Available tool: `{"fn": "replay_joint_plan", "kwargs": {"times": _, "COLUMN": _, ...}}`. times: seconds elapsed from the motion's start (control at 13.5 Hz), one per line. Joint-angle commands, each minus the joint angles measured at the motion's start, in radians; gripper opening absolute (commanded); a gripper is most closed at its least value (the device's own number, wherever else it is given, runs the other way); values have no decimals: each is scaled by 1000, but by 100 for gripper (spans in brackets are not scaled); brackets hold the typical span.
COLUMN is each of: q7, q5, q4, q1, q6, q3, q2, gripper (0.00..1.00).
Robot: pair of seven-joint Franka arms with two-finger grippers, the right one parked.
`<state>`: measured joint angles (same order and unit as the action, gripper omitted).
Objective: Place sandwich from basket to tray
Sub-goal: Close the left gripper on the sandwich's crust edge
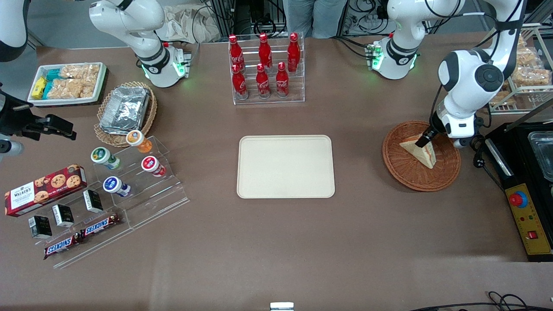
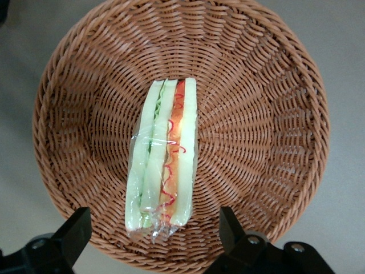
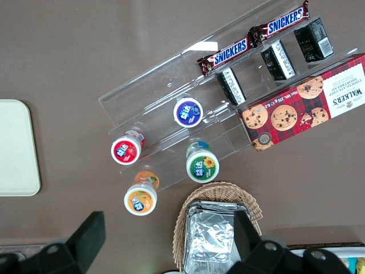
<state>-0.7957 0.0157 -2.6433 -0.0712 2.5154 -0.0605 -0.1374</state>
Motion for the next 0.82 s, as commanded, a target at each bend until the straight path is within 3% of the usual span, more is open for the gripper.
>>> {"fn": "replay_joint_plan", "kwargs": {"times": 0.0, "q7": -10, "q5": -14, "q4": -27, "q1": 1, "q6": 69, "q3": -1, "q2": 22, "gripper": 100}}
{"fn": "replay_joint_plan", "kwargs": {"times": 0.59, "q7": -7, "q5": -14, "q4": -67, "q1": -4, "q6": 220, "q3": 10, "q2": 122, "gripper": 99}}
{"fn": "replay_joint_plan", "kwargs": {"times": 0.67, "q7": -4, "q5": -17, "q4": -66, "q1": -2, "q6": 226, "q3": 21, "q2": 127, "gripper": 94}}
{"fn": "replay_joint_plan", "kwargs": {"times": 0.74, "q7": 0, "q5": -17, "q4": -66, "q1": -2, "q6": 226, "q3": 30, "q2": 124, "gripper": 79}}
